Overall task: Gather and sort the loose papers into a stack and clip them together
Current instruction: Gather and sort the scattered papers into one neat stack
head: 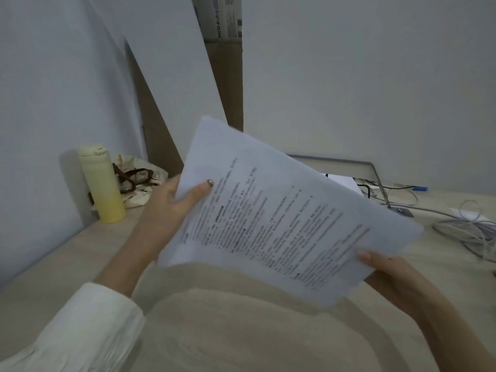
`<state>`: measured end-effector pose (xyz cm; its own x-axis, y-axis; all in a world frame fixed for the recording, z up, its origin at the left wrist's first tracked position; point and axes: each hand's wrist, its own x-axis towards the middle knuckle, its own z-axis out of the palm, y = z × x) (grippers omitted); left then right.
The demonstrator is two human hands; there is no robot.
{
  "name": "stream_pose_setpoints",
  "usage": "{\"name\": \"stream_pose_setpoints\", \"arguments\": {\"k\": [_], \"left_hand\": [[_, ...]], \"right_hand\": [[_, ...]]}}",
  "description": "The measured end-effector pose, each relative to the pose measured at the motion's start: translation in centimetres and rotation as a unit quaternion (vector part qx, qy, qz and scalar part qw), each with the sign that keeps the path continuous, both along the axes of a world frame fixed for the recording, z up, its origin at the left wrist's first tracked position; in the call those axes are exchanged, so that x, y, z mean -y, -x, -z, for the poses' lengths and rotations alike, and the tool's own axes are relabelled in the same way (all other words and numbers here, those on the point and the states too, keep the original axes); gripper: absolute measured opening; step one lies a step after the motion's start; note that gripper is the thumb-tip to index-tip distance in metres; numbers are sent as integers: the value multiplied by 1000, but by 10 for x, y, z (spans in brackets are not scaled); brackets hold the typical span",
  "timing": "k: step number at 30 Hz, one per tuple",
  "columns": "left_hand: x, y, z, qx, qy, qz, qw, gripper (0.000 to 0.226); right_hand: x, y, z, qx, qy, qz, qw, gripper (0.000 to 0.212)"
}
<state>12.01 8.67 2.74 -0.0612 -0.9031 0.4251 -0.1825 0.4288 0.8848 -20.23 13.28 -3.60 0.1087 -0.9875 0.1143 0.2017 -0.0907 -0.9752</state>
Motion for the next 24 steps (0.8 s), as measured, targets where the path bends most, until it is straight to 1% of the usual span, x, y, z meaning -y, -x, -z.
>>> {"name": "stream_pose_setpoints", "arguments": {"k": [1, 3, 4, 5, 6, 8, 9, 10, 11, 12, 13, 14, 15, 17, 18, 19, 21, 22, 23, 24], "left_hand": [[-1, -1, 14, -47, -32, -1, 998, 21], [-3, -3, 41, -114, -90, 31, 989, 47], [-3, -5, 52, -134, -118, 58, 982, 58], [-5, -6, 62, -149, -145, 86, 974, 64], [-6, -6, 71, -156, -160, 109, 969, 66], [-10, -2, 91, -143, -181, 119, 966, 60], [-12, 3, 98, -131, -187, 108, 968, 48], [-14, 10, 106, -120, -193, 94, 969, 31], [-15, 16, 111, -109, -199, 72, 971, 16], [-13, 20, 114, -102, -193, 59, 974, 13], [-13, 25, 113, -101, -183, 49, 977, 16], [-11, 26, 113, -107, -175, 46, 978, 18], [-10, 26, 110, -116, -169, 40, 978, 16], [-8, 21, 111, -134, -157, 38, 978, 17], [-6, 17, 116, -142, -159, 49, 976, 21], [-6, 15, 121, -148, -172, 66, 972, 33], [-6, 15, 130, -149, -211, 92, 962, 64], [-5, 16, 131, -153, -220, 93, 959, 73], [-3, 16, 131, -157, -222, 89, 958, 74], [1, 15, 131, -165, -219, 85, 958, 69]], "right_hand": [[2, -7, 1, -5, 4, 18, 1000, 37], [5, -16, 2, -15, 21, 61, 998, 31], [6, -19, 0, -23, 31, 74, 997, 27], [7, -21, 0, -30, 35, 81, 996, 24], [5, -21, 2, -34, 40, 86, 995, 28], [4, -25, 16, -56, 33, 84, 994, 46], [3, -29, 26, -53, 19, 85, 995, 43], [0, -33, 35, -44, 3, 84, 995, 38], [0, -36, 44, -34, -6, 86, 996, 38], [0, -40, 48, -31, -9, 93, 995, 45], [1, -40, 49, -33, -4, 103, 994, 54], [1, -39, 47, -32, -2, 115, 993, 58], [2, -35, 46, -23, 1, 115, 993, 54], [1, -26, 44, 3, 2, 103, 995, 34], [-1, -25, 47, -3, -7, 95, 995, 33], [-2, -22, 54, -15, -23, 86, 996, 41], [-4, -23, 63, -46, -50, 83, 994, 78], [-3, -22, 65, -55, -53, 91, 993, 88], [-1, -20, 65, -55, -45, 94, 993, 88], [1, -17, 64, -50, -35, 92, 994, 81]]}}
